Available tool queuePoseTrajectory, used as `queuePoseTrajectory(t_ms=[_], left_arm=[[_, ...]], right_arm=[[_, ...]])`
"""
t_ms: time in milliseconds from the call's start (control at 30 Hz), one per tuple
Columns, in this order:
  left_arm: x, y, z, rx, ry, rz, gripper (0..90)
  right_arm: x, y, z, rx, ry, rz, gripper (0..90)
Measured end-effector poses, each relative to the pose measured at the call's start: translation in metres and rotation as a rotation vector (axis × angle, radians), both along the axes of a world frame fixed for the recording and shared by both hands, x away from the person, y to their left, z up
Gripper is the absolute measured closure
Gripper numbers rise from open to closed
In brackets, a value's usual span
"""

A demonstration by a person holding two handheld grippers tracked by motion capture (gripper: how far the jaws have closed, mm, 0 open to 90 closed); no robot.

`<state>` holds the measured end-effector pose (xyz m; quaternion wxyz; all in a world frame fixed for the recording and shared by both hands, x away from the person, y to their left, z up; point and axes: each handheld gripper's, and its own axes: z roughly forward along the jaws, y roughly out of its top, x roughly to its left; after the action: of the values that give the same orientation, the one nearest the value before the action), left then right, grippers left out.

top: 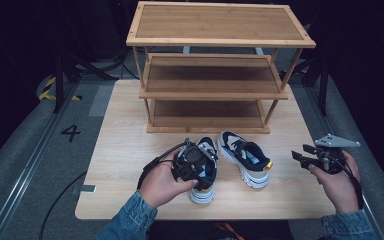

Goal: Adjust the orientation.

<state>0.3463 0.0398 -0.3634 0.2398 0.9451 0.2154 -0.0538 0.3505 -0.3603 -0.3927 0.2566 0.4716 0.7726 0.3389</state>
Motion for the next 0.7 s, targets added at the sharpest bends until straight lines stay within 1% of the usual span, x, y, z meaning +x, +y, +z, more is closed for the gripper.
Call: queuePoseTrajectory(t_ms=[100,167,233,300,333,367,400,433,500,533,567,633,667,700], left_arm=[[0.004,-0.006,-0.011,0.025,0.021,-0.019,42.6],[0.005,-0.008,-0.014,0.032,0.023,-0.024,42.6],[0.007,-0.011,-0.019,0.052,0.027,-0.036,43.0],[0.008,-0.012,-0.022,0.052,0.029,-0.033,43.7],[0.009,-0.012,-0.023,0.056,0.033,-0.03,46.5],[0.01,-0.013,-0.025,0.06,0.037,-0.029,46.5],[0.01,-0.013,-0.027,0.064,0.039,-0.029,48.4],[0.011,-0.014,-0.029,0.07,0.042,-0.032,52.4],[0.011,-0.014,-0.03,0.07,0.043,-0.03,55.8],[0.011,-0.014,-0.03,0.076,0.038,-0.033,55.8],[0.011,-0.014,-0.03,0.069,0.036,-0.04,57.7],[0.01,-0.014,-0.029,0.061,0.037,-0.048,67.0],[0.01,-0.014,-0.027,0.048,0.035,-0.057,67.0],[0.011,-0.014,-0.027,0.047,0.044,-0.062,70.3]], right_arm=[[-0.001,-0.001,0.0,-0.001,-0.006,-0.002,49.9],[-0.002,-0.001,0.0,0.002,-0.004,-0.004,49.8],[-0.002,-0.001,-0.001,-0.003,-0.002,-0.002,49.6],[-0.002,-0.001,-0.001,0.0,-0.001,-0.003,49.5],[-0.002,-0.001,-0.001,-0.001,0.0,-0.002,49.4],[-0.002,-0.001,-0.001,-0.001,0.0,-0.002,49.4],[-0.001,-0.002,-0.002,-0.002,0.0,-0.002,49.3],[-0.001,-0.002,-0.002,0.0,0.004,-0.002,49.1],[-0.001,-0.002,-0.002,-0.003,0.002,-0.002,49.1],[-0.001,-0.002,-0.002,-0.002,0.001,-0.002,49.1],[-0.001,-0.002,-0.002,0.001,0.001,-0.003,49.1],[-0.002,-0.002,-0.001,0.0,-0.001,-0.002,49.1],[-0.002,-0.002,-0.001,0.0,-0.001,-0.002,49.1],[-0.001,-0.002,-0.002,-0.001,0.002,-0.003,49.0]])
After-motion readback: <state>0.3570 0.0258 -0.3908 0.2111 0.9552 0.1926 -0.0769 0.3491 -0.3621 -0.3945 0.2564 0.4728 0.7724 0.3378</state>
